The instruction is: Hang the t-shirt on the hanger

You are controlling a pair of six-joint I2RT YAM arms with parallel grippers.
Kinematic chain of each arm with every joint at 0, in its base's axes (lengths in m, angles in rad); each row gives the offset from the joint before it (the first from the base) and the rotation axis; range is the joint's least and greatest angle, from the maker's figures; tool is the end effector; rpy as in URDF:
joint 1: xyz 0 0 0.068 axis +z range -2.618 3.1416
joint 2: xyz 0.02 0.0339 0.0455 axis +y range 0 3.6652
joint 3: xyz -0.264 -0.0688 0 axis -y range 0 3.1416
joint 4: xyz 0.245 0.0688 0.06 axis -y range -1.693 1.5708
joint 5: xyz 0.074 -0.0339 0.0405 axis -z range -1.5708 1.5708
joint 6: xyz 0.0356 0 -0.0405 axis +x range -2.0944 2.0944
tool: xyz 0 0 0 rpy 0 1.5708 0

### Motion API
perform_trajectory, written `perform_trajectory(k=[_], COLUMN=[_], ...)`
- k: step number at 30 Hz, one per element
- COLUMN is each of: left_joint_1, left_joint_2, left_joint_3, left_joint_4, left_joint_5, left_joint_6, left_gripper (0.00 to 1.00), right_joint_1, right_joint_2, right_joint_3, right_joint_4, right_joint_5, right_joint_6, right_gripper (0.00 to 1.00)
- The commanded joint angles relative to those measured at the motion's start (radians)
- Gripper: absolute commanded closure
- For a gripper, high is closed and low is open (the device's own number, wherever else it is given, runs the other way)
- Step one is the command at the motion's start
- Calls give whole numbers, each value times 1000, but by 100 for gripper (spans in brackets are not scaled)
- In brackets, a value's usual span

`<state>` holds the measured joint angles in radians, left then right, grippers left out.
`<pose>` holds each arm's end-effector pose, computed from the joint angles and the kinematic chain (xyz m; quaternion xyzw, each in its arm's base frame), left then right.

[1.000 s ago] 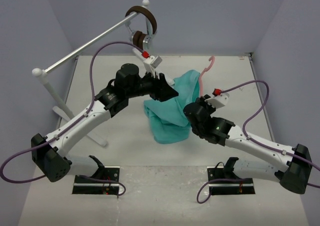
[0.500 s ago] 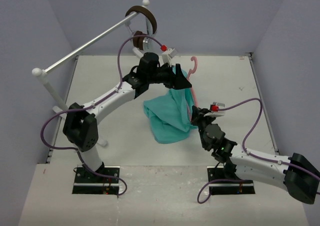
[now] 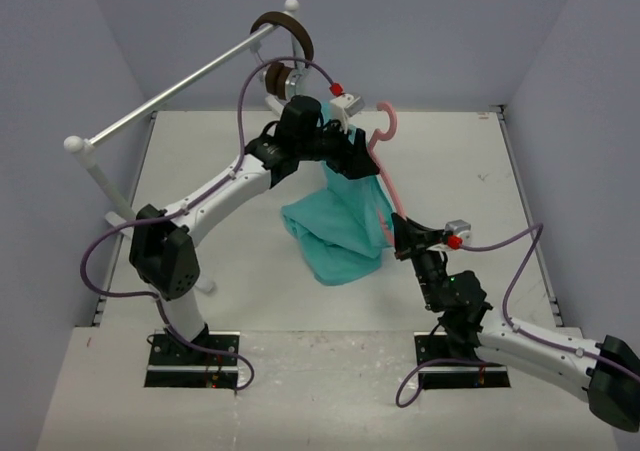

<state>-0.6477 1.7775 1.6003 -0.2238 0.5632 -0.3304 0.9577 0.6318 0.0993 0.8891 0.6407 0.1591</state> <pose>0.3249 -0.2696 0.3471 0.2780 0.7666 -0.4537 0.3593 0.1006 0.1060 0.2325 0.0278 0.5994 0.2607 0.7563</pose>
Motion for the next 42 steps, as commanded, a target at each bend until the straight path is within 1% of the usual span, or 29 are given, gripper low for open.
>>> perform_trajectory(k=[1, 2, 5, 8, 10, 12, 13, 14, 16, 18, 19, 21, 23, 26, 29, 30, 31, 32, 33, 34, 35, 36, 37, 38, 39, 42], left_joint_1=[24, 28, 43, 60, 63, 62, 63, 64, 66, 66, 66, 66, 66, 66, 65, 66, 65, 65, 64, 63, 63, 64, 64, 65, 65, 64], left_joint_2=[-138, -163, -253, -300, -332, -350, -369, -382, -385, -381, -392, -424, -445, -459, -470, -471, -471, -472, -473, -475, -478, -481, -488, -494, -498, -501], left_joint_3=[88, 86, 78, 77, 85, 81, 68, 63, 83, 116, 116, 100, 86, 82, 75, 72, 69, 64, 59, 54, 53, 51, 50, 48, 46, 40], left_joint_4=[-207, -220, -236, -259, -290, -302, -300, -307, -358, -427, -448, -452, -441, -456, -488, -493, -498, -494, -490, -486, -483, -479, -479, -480, -482, -484], left_joint_5=[-94, -106, -146, -159, -143, -141, -156, -166, -160, -117, -104, -86, -111, -97, -31, -22, -18, -23, -27, -31, -34, -32, -27, -21, -16, 5], left_joint_6=[335, 369, 482, 571, 709, 779, 852, 911, 977, 1061, 1081, 1103, 1099, 1103, 1104, 1104, 1104, 1098, 1095, 1089, 1079, 1074, 1060, 1052, 1051, 1053], left_gripper=[10, 0, 0, 0, 0, 0, 0, 0, 0, 0, 0, 0, 8, 19, 30, 39, 58, 66, 72, 73, 60, 41, 28, 20, 17, 27], right_joint_1=[-20, -23, -34, -50, -66, -83, -96, -108, -124, -128, -129, -129, -129, -129, -129, -128, -129, -129, -129, -129, -128, -129, -129, -129, -129, -129], right_joint_2=[-100, -116, -158, -204, -236, -260, -293, -321, -363, -411, -425, -480, -499, -519, -531, -536, -542, -550, -558, -564, -567, -569, -576, -580, -583, -585], right_joint_3=[-23, -25, -19, -8, 1, 6, 12, 19, 43, 72, 80, 123, 150, 210, 243, 253, 266, 272, 277, 283, 286, 288, 291, 293, 293, 300], right_joint_4=[114, 110, 84, 35, 2, -21, -39, -66, -160, -247, -268, -367, -415, -501, -536, -545, -559, -565, -573, -581, -585, -587, -589, -590, -590, -588], right_joint_5=[-81, -97, -149, -225, -287, -353, -398, -445, -539, -588, -605, -632, -640, -678, -700, -712, -727, -744, -753, -754, -750, -747, -745, -743, -743, -762], right_joint_6=[-54, -60, -77, -80, -76, -69, -62, -55, -51, -58, -60, -78, -85, -107, -115, -119, -125, -129, -133, -137, -138, -138, -138, -137, -136, -134], right_gripper=[100, 100, 100, 100, 100, 100, 100, 100, 100, 100, 100, 100, 100, 100, 100, 100, 100, 100, 100, 100, 100, 100, 100, 100, 100, 100])
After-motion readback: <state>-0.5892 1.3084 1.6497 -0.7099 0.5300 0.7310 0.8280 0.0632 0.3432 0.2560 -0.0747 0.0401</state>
